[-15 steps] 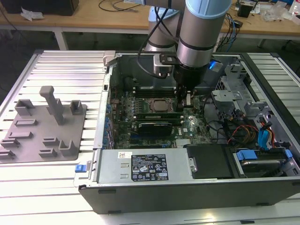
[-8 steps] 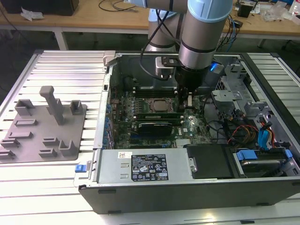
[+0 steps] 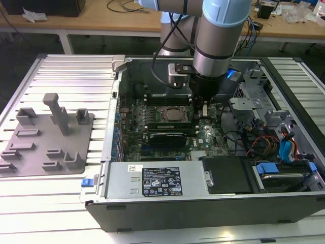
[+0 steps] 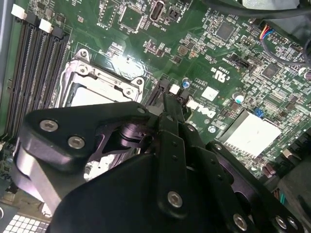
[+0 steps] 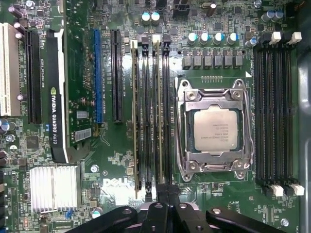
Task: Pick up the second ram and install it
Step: 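Press down the second ram until it locks into place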
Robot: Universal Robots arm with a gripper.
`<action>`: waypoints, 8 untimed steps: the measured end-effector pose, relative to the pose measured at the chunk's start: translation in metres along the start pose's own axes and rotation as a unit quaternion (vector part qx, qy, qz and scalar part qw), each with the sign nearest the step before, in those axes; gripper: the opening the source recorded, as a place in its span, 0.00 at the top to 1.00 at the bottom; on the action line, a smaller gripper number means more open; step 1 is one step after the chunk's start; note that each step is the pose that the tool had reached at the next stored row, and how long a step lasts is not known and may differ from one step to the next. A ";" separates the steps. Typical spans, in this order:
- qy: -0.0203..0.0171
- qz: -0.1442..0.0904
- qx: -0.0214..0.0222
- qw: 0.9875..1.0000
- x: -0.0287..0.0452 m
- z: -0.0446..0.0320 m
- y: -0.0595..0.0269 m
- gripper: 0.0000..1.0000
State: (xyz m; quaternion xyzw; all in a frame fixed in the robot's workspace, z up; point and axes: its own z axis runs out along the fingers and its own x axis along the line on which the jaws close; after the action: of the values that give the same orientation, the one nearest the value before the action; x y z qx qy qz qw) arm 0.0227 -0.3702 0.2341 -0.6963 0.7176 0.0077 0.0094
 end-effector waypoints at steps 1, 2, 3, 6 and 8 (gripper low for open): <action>0.000 0.000 0.000 1.000 0.0000 0.0017 0.0001 0.92; 0.000 0.000 0.000 1.000 0.0001 0.0030 0.0001 0.92; 0.000 0.000 0.000 1.000 0.0001 0.0032 0.0001 0.92; 0.000 0.000 0.000 1.000 0.0001 0.0048 0.0001 0.92; 0.000 0.000 0.000 1.000 0.0001 0.0051 0.0001 0.92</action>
State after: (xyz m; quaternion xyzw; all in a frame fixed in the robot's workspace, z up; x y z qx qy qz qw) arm 0.0226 -0.3701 0.2290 -0.6963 0.7177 0.0076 0.0092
